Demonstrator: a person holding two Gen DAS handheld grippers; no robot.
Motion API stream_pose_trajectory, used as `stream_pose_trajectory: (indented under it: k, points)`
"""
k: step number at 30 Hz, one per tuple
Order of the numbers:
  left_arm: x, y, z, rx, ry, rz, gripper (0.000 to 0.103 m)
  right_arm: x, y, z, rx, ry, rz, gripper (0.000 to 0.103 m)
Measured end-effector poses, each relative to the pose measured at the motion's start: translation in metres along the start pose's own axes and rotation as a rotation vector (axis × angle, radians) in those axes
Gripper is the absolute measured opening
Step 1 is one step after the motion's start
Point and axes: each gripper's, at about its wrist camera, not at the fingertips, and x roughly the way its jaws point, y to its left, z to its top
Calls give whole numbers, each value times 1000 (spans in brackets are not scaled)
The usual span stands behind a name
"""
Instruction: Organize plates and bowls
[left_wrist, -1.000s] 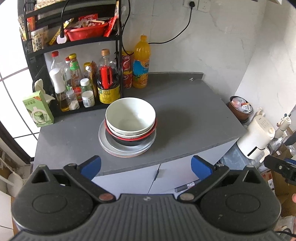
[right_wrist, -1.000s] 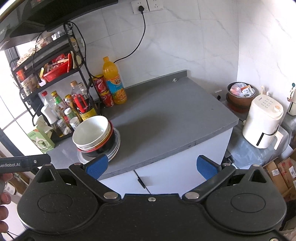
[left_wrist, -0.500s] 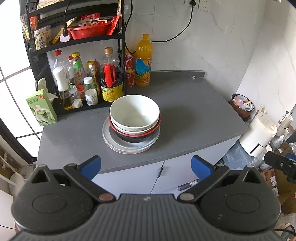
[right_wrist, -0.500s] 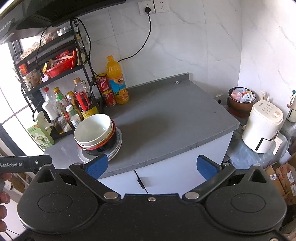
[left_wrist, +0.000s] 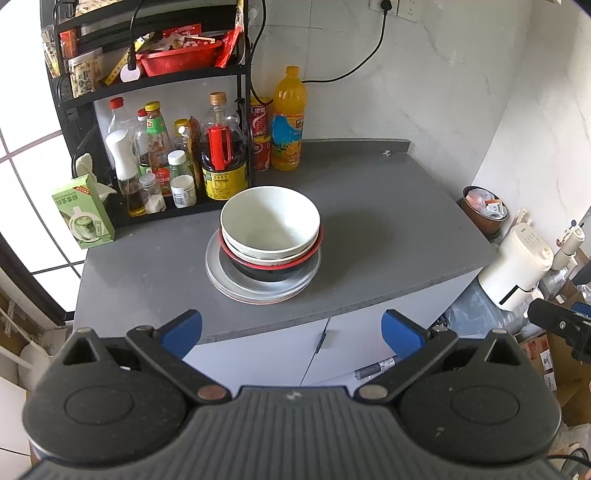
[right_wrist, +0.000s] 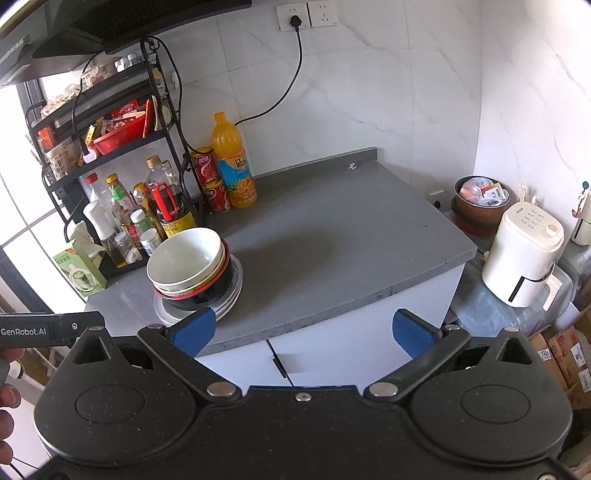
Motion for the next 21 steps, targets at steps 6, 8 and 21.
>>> stream_pose_trajectory:
  k: [6, 8, 21]
  points:
    - [1, 0, -2, -1, 5, 3, 102, 1, 3, -2, -11, 4, -3, 103]
    - [2, 2, -2, -3, 7, 4, 102, 1, 4, -2, -13, 4, -1, 103]
    - [5, 5, -2, -3, 8, 9, 102, 1, 5, -5, -26, 8, -15, 103]
